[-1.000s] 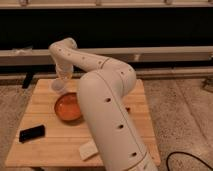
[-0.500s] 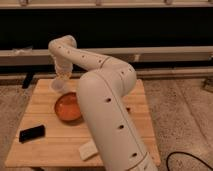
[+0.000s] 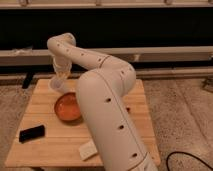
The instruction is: Pick up the ceramic cup
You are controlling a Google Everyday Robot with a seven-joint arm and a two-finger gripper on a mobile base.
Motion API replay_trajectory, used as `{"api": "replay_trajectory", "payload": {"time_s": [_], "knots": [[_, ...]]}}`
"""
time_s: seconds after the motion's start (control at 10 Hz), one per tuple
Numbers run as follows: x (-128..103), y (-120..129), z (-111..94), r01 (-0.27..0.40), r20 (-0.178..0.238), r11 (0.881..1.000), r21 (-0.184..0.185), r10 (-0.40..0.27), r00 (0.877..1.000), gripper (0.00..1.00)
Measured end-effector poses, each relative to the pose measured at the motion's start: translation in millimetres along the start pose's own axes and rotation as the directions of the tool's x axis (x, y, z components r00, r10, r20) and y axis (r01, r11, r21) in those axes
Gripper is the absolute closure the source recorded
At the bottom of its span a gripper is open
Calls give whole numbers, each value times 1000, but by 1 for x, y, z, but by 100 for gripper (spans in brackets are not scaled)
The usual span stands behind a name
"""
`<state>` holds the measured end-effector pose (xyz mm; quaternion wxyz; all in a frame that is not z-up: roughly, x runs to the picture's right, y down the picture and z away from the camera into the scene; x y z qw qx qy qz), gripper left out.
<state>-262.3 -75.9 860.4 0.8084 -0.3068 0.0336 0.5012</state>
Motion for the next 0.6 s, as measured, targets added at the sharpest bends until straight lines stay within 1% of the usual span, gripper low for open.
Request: {"api": "replay_trajectory", "payload": {"time_s": [0.6], "knots": [[-4,7,-12,22,4,1000,-20,-22,1000,98]]}}
